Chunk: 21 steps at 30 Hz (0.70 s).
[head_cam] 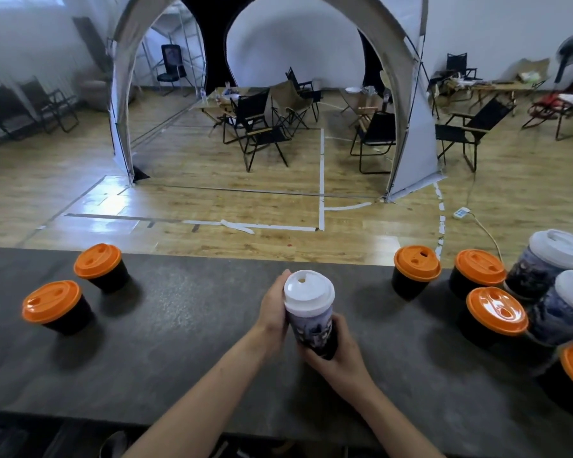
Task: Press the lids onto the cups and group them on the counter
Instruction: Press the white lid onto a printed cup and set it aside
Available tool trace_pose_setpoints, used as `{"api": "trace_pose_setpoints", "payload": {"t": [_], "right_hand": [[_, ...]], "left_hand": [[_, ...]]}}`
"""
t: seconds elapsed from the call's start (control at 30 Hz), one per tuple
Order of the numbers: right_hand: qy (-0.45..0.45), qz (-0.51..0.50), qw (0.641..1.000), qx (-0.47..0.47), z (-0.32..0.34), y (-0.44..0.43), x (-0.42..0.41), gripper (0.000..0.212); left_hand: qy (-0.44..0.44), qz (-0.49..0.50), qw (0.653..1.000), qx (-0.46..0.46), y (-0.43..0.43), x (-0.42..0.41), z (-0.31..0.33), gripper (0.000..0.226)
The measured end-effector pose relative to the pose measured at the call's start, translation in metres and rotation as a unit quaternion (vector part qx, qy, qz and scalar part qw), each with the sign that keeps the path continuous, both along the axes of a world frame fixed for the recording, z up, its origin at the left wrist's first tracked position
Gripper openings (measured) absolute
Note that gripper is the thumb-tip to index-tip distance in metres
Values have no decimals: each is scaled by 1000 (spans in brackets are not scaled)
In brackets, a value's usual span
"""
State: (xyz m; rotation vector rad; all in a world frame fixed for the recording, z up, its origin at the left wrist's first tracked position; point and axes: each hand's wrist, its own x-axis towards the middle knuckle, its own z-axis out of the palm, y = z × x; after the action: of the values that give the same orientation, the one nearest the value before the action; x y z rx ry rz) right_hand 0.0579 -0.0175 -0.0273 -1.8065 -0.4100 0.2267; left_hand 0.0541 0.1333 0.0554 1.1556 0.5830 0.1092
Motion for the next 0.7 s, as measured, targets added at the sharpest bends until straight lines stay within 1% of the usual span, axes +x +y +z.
{"api": "trace_pose_setpoints", "payload": {"t": [0.03, 0.1, 0.17, 0.23, 0.33, 0.43, 0.5, 0.57, 0.7], "right_hand": [[9, 1, 1000, 4, 0, -1, 0, 57], [24, 11, 1000, 12, 1, -3, 1, 52], [45, 17, 998, 40, 3, -4, 0, 50], [53, 12, 996, 68, 6, -3, -2, 46], [77, 34, 993, 82, 11, 0, -4, 40], [88, 40, 992, 87, 21, 0, -6, 38], [104, 40, 990, 89, 28, -2, -8, 44], [124, 45, 986, 101, 33, -3, -9, 55], [185, 42, 966, 175, 53, 3, -10, 68]], "left_hand": [[0, -6, 1000, -17, 1, 1, 2, 63], [-24, -28, 999, -22, 2, 3, 1, 71], [-37, -48, 998, -8, -2, -1, 4, 71], [-52, -54, 997, 20, -3, -6, -1, 69], [-69, -63, 993, 67, -1, -13, -4, 57], [-77, -71, 987, 121, 4, -14, -5, 69], [-83, -58, 986, 133, 5, -15, -4, 66], [-84, -33, 989, 116, 4, -15, -2, 68], [-105, -14, 992, 62, 2, -10, 13, 78]]}}
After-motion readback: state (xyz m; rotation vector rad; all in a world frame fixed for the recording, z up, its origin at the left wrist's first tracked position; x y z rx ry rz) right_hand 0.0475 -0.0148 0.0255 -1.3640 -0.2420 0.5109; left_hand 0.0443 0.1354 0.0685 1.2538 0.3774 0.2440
